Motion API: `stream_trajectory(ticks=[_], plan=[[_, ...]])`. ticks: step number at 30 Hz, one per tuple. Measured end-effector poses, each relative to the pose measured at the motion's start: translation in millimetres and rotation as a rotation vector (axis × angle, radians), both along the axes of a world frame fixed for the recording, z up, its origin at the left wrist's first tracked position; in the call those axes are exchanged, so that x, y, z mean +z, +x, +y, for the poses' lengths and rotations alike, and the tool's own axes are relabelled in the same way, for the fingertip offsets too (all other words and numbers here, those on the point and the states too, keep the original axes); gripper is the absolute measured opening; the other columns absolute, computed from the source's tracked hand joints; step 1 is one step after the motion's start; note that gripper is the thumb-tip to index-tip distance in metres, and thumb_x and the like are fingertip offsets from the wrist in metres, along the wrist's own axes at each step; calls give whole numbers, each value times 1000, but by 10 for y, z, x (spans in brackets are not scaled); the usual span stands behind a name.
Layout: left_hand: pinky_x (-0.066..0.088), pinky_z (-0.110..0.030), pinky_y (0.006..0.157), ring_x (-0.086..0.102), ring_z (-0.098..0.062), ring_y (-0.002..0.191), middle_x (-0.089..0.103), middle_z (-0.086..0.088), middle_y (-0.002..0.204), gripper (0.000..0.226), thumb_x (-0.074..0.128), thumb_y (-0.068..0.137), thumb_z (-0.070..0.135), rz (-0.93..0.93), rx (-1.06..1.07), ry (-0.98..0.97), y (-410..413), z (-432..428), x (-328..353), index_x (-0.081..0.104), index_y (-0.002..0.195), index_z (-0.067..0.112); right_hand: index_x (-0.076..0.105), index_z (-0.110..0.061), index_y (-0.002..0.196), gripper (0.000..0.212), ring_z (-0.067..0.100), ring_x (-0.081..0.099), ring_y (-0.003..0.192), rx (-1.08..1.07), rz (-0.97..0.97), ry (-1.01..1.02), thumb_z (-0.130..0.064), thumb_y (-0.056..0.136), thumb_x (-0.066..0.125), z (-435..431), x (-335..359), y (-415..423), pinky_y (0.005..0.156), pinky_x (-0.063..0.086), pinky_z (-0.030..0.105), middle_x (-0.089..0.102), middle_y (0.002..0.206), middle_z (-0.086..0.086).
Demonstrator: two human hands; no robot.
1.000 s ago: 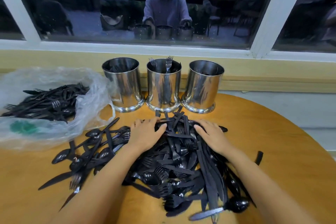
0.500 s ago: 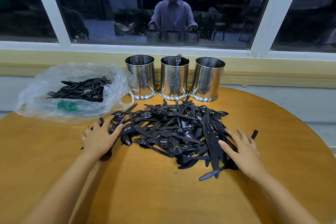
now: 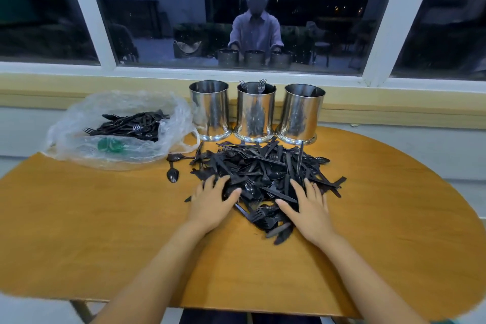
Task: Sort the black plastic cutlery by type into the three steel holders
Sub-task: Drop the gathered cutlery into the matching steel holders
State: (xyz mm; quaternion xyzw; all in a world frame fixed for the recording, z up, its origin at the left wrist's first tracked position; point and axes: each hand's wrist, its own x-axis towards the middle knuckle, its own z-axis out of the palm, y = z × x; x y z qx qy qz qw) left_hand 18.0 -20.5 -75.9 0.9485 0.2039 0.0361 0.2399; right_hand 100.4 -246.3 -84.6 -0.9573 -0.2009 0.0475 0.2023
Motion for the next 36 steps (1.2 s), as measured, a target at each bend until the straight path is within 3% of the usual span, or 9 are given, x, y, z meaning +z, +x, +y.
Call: stream_trajectory(ticks=[7, 13, 16, 20, 24, 28, 33, 36], plan=[[28, -48, 112, 30, -35, 137, 36, -7, 150, 58, 36, 93, 67, -160, 191, 63, 48, 459, 165, 46, 140, 34, 28, -38, 149, 79, 25, 7, 148, -52, -113, 16, -78, 81, 19, -126, 135, 249, 120, 3, 48, 14, 162, -3], [19, -55, 117, 18, -48, 143, 17, -13, 161, 67, 30, 93, 71, 64, 258, -2, 405, 1013, 68, 29, 151, 38, 22, -41, 150, 79, 32, 11, 147, -110, -63, -41, -79, 81, 18, -74, 80, 593, 119, 8, 51, 12, 162, -2], [12, -56, 118, 15, -50, 142, 19, -13, 160, 69, 24, 91, 76, 134, 228, 47, 564, 1018, -43, 29, 150, 41, 21, -41, 150, 79, 31, 12, 147, -101, -64, -43, -78, 80, 16, -7, 27, 669, 120, 6, 51, 13, 162, -2], [11, -52, 120, 10, -42, 146, 25, -12, 158, 66, 29, 92, 72, 25, 190, 6, 604, 864, -119, 37, 147, 36, 21, -40, 149, 77, 28, 15, 147, -75, -60, -22, -76, 81, 16, 45, 12, 706, 120, 2, 49, 16, 161, -4], [24, -47, 117, 21, -29, 144, 34, -9, 152, 62, 35, 95, 64, -81, 68, -76, 613, 610, -131, 38, 147, 30, 24, -40, 149, 71, 27, 16, 146, -51, -66, 9, -74, 86, 21, 129, -5, 772, 121, 3, 48, 20, 160, -4], [28, -44, 113, 28, -27, 139, 39, -7, 148, 56, 36, 98, 58, -112, 3, -135, 683, 369, -70, 38, 147, 31, 28, -37, 148, 60, 31, 16, 146, -61, -76, 56, -65, 95, 28, 252, -17, 849, 120, 6, 50, 24, 158, -2], [26, -47, 113, 26, -29, 141, 41, -8, 148, 40, 41, 100, 50, -112, 36, -143, 664, 429, 23, 56, 132, 31, 38, -38, 144, 52, 33, 12, 146, -69, -91, 46, -60, 97, 31, 240, 115, 884, 118, 6, 52, 23, 159, -1], [33, -48, 111, 34, -29, 135, 48, -6, 140, 23, 50, 99, 40, -182, 52, -96, 616, 484, 102, 64, 115, 31, 56, -32, 130, 38, 32, 24, 141, -72, -195, 85, -49, 99, 42, 169, 271, 847, 114, 18, 48, 38, 151, -4]])
